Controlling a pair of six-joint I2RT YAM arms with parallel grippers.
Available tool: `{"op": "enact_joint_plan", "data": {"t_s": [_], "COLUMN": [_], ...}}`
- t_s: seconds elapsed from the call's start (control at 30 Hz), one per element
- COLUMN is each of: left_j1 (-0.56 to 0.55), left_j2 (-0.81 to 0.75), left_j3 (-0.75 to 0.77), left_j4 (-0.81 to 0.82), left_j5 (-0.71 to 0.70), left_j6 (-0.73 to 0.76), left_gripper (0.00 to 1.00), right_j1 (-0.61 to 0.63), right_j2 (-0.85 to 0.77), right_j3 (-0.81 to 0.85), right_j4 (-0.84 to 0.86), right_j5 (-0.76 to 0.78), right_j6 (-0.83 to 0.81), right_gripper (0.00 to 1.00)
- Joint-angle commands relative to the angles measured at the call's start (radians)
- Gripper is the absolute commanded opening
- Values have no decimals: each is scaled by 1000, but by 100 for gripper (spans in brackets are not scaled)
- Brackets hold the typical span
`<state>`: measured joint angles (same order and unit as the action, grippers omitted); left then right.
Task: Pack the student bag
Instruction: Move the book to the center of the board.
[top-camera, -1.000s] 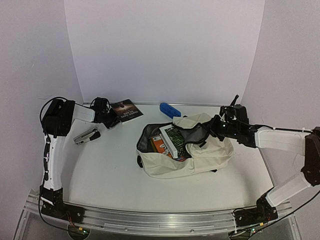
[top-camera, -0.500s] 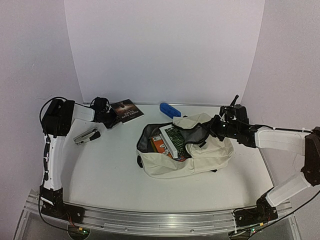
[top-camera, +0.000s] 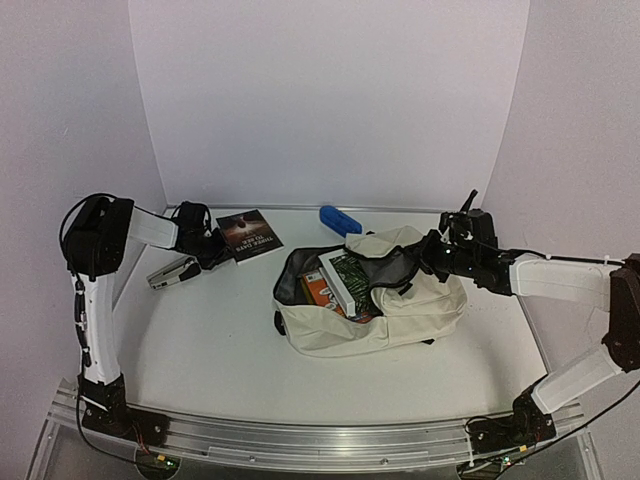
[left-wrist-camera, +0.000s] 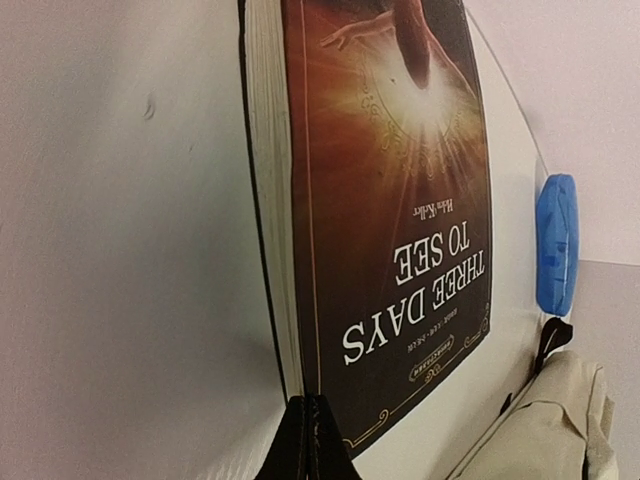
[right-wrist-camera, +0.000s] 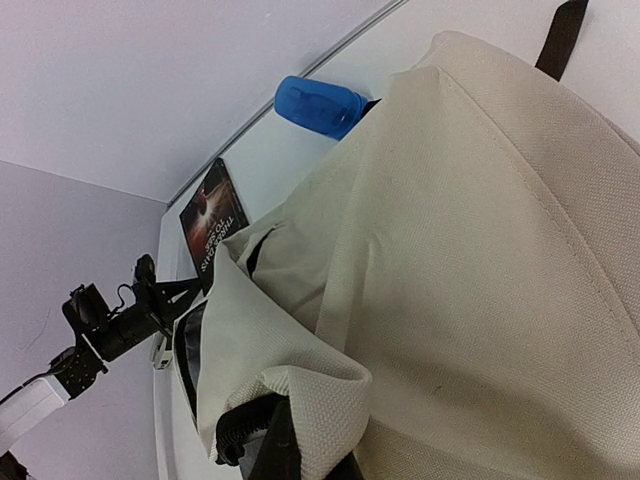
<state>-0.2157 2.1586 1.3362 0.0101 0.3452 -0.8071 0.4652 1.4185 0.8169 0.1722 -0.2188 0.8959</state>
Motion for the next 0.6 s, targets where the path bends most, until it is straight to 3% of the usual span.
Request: {"op": "enact_joint_plan", "data": {"t_s": [0.0, 0.23, 0.57], "left_j1": [-16, -83, -164], "left_j2": [-82, -168, -425], "left_j3": [-98, -248, -565], "left_j4": [-133, -122, -132], "left_j5": [-28, 3, -62], "left_j6": [74, 118, -11], "left_gripper": [0, 0, 0], "right_j1": [-10, -11, -10], "right_j2": [-18, -25, -47], "right_j3": [3, -8, -14], "right_j4": [35, 33, 5], "right_j5": [26, 42, 106], "right_j6": [3, -6, -48], "right_gripper": [0, 0, 0]}}
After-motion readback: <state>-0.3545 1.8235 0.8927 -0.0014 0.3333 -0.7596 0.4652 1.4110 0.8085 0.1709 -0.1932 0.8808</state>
